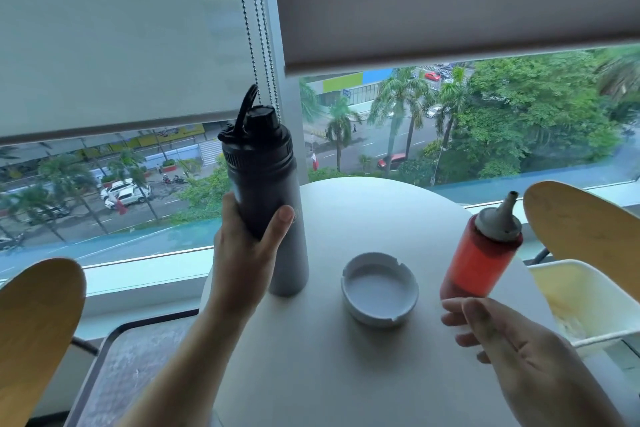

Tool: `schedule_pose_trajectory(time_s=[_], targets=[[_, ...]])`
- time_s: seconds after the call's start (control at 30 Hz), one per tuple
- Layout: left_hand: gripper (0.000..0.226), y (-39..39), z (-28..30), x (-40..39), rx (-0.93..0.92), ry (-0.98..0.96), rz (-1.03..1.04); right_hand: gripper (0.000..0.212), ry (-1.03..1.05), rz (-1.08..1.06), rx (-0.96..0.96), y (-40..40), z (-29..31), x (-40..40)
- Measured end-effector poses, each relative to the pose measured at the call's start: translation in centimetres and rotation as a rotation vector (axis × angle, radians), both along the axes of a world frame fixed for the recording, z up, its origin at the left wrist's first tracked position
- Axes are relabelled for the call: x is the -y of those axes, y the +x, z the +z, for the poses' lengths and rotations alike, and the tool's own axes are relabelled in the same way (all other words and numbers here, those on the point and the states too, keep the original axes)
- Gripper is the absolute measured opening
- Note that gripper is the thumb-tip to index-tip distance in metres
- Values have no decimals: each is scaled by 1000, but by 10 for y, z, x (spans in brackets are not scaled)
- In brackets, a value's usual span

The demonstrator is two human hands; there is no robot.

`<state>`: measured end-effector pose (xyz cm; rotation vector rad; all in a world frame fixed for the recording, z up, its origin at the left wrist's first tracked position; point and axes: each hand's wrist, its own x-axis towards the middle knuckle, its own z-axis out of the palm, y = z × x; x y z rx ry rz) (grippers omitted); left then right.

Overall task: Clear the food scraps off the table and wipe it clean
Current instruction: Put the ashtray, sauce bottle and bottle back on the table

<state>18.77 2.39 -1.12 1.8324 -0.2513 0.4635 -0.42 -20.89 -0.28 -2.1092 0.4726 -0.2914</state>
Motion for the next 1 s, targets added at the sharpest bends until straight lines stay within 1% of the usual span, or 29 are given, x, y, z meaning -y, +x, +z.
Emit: schedule_pose_trajectory(time_s=[0.1, 0.17, 0.2, 0.27, 0.3, 0.33, 0.4, 0.47, 0.6, 0.67, 0.73, 0.83, 1.0], targets=[[53, 0, 0, 0, -13, -6, -3, 57, -15, -6, 3, -5, -2, 7], [53, -1, 0, -1, -22, -6, -5, 55, -66, -21, 6, -7, -4, 12], [52, -1, 0, -1, -31, -4, -4, 48, -109, -37, 11, -7, -5, 15], [48, -4, 1, -1, -51, 2, -3, 25, -192, -100, 47, -5, -9, 22], [45, -5, 2, 0, -60, 2, -2, 19, -230, -132, 56, -3, -11, 28], [43, -7, 3, 0, -68, -2, -2, 18, -258, -155, 49, -1, -12, 32], [43, -9, 4, 1, -77, -15, 1, 22, -288, -177, 35, 3, -16, 43], [48, -12, 3, 3, -90, -35, 6, 31, -251, -167, 53, 8, -18, 52], [56, -19, 0, 7, -87, -56, 22, 62, -176, -46, 78, 19, -22, 66], [56, -21, -5, 7, -90, -66, 26, 68, -142, 14, 68, 26, -24, 69], [55, -22, -12, 5, -116, -50, 15, 67, -118, 52, 54, 33, -24, 69], [58, -24, -23, 2, -171, 9, 6, 55, -108, 52, 38, 42, -27, 65], [54, -23, -30, -6, -192, 38, -10, 45, -210, -57, 42, 46, -29, 56]])
